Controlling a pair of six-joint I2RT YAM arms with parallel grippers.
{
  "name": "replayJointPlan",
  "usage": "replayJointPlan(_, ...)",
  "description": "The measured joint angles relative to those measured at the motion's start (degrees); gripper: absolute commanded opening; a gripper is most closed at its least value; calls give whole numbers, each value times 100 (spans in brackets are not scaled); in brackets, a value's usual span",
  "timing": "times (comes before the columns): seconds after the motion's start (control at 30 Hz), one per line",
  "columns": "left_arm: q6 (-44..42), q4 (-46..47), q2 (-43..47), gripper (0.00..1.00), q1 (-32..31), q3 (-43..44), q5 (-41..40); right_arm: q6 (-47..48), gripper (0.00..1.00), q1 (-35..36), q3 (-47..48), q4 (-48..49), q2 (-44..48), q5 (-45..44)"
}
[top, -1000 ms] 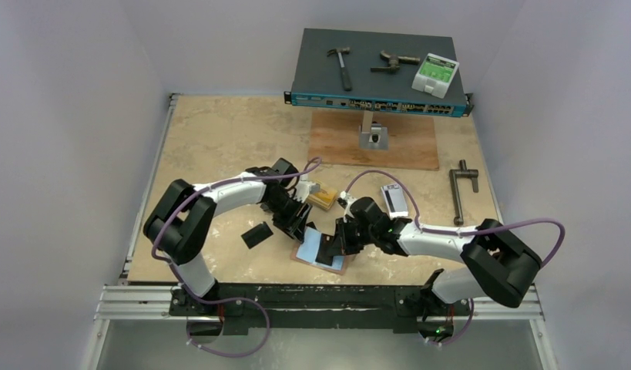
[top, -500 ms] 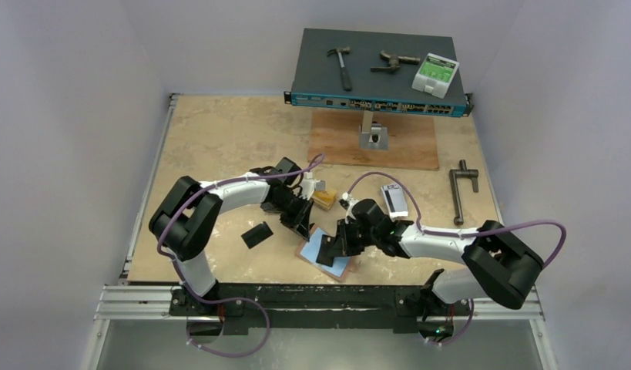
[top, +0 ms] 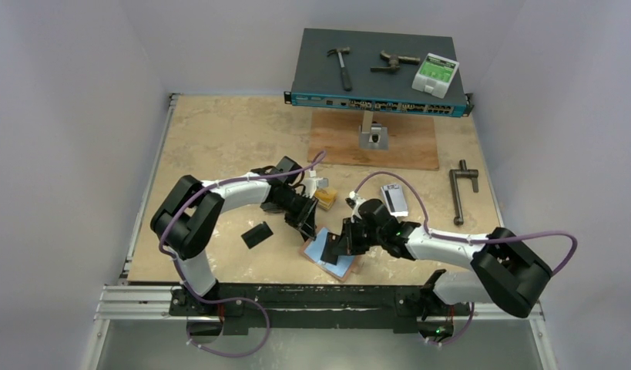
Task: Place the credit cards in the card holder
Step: Pick up the card holder from the center of the board.
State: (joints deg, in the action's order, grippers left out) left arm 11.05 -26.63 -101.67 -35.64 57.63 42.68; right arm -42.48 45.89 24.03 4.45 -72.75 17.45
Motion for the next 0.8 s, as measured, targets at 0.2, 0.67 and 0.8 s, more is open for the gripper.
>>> replayJointPlan(0.2, 20, 103, -2, 20, 0, 0, 140, -66, 0, -20, -92, 304, -236, 63)
replayJointPlan(0.67, -173, 46, -369, 0, -275, 90, -20, -149, 0, -61, -308, 601, -90, 149)
replayJointPlan(0.8, -289, -245, -302, 0, -229, 275, -33, 37, 0, -372, -273, 216, 466, 153)
